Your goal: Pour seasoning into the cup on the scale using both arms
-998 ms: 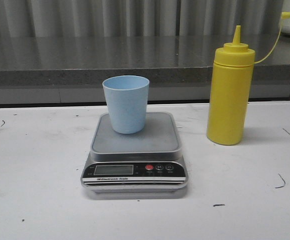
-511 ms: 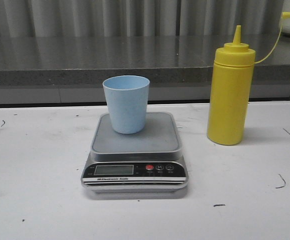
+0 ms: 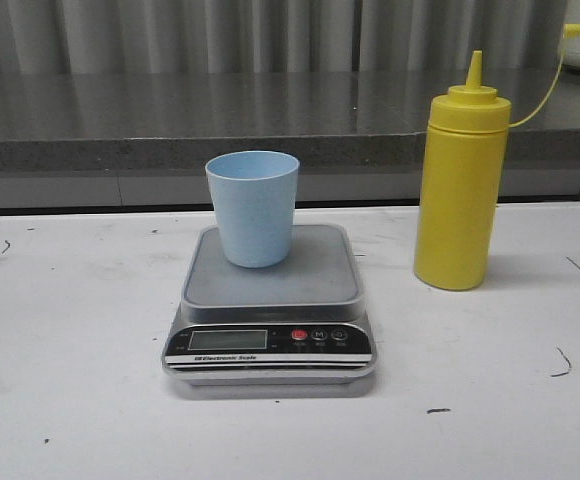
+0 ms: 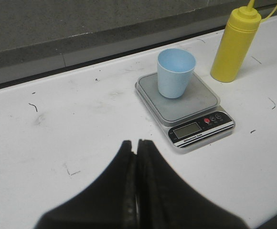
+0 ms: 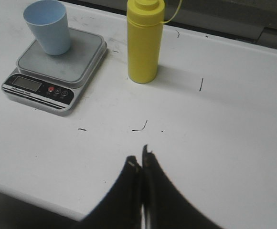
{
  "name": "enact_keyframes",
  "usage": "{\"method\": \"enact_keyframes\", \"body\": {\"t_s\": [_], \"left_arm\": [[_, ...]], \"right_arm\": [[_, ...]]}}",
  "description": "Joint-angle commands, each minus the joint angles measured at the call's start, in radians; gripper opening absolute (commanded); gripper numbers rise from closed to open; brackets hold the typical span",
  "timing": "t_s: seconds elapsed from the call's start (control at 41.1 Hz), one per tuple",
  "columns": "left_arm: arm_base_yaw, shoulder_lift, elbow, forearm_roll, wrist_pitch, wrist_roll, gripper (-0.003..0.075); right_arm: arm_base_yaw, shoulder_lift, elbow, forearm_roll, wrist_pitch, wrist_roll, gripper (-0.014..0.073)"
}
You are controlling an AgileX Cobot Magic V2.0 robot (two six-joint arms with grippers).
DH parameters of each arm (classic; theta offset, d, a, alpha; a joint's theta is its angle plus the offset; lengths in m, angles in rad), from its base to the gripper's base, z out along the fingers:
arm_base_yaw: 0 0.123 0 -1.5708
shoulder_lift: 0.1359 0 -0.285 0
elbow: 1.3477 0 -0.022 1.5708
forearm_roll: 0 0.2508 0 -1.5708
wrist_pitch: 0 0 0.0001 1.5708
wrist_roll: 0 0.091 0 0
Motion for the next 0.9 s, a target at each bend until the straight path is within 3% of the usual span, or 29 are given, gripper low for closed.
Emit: {"method": "enact_keyframes", "body": {"t_s": [0.0, 0.146, 0.463, 0.633, 0.877], "left_arm": [[-0.005, -0.004, -0.007, -0.001, -0.088, -0.009, -0.0020], [0.039, -0.060, 0.085, 0.018, -0.181, -0.009, -0.0020], [0.273, -0.254, 0.471, 0.006, -0.695, -0.009, -0.0020], [0.376, -0.330, 0.627, -0.041, -0.801, -0.009, -0.0020], [0.436, -0.366, 0.778, -0.047, -0.978, -0.009, -0.0020]], "right_arm": [[0.000, 0.011, -0.022, -0.009, -0.071, 0.000, -0.0118], [0.000, 0.011, -0.022, -0.009, -0.071, 0.000, -0.0118], [0.000, 0.011, -0.022, -0.009, -0.071, 0.000, -0.0118], [0.000, 0.011, -0.022, -0.009, -0.071, 0.000, -0.0118], [0.000, 0.011, -0.022, -0.009, -0.071, 0.000, -0.0118]]}}
